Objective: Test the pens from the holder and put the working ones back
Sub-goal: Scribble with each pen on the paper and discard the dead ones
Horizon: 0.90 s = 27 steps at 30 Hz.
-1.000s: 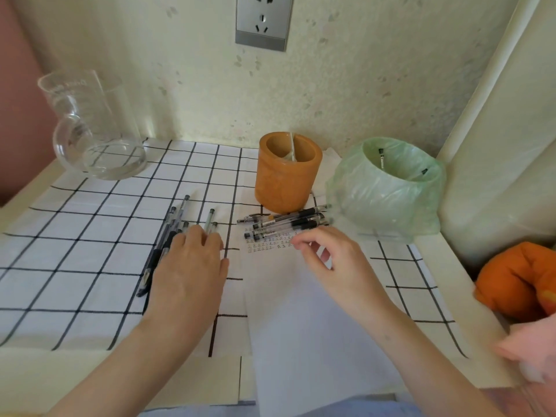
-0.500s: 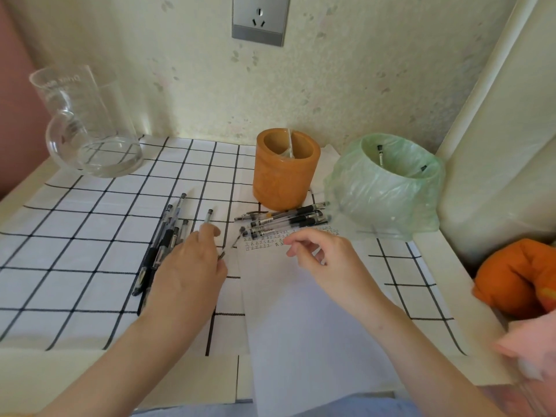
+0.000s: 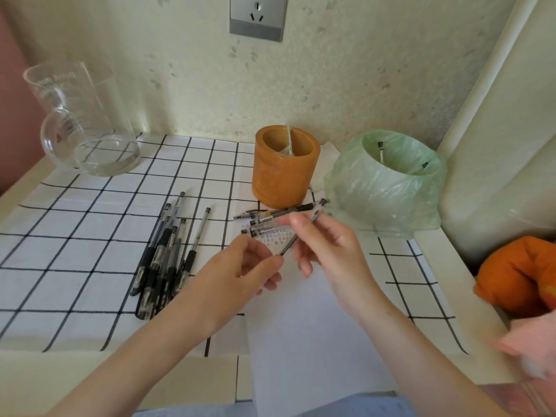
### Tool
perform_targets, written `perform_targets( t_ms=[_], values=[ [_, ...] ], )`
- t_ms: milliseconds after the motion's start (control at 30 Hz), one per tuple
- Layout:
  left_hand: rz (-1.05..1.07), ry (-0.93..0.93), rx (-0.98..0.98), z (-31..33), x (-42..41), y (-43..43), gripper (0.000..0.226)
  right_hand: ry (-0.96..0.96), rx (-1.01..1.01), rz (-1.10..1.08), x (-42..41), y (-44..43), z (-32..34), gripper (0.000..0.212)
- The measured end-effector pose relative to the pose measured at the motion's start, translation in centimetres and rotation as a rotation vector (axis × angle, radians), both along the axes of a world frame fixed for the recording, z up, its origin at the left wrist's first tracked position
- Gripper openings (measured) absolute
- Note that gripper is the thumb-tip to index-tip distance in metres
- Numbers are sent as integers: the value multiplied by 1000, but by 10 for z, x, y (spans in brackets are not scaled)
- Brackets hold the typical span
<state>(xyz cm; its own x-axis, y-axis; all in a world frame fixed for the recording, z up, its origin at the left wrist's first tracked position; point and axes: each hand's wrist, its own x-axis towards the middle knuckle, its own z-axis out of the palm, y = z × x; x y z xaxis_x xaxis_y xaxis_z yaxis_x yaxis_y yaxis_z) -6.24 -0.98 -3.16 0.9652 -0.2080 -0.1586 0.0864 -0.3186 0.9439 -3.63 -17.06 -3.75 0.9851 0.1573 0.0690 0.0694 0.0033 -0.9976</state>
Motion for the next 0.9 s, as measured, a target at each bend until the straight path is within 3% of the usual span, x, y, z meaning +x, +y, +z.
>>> perform_targets(
  t_ms=[133, 367, 733, 900],
  values=[
    [-32, -42, 69, -2, -2, -2, 12, 48, 110, -18, 3, -4, 1, 25],
    [-16, -202, 149, 0, -9, -9, 27, 116, 20, 215, -1, -4, 2, 13],
    [-43, -44, -169, 15, -6, -13, 25, 104, 75, 242, 2, -12, 7, 11],
    [-20, -128, 53, 3, -5, -5, 37, 126, 114, 129, 7, -19, 11, 11]
  ],
)
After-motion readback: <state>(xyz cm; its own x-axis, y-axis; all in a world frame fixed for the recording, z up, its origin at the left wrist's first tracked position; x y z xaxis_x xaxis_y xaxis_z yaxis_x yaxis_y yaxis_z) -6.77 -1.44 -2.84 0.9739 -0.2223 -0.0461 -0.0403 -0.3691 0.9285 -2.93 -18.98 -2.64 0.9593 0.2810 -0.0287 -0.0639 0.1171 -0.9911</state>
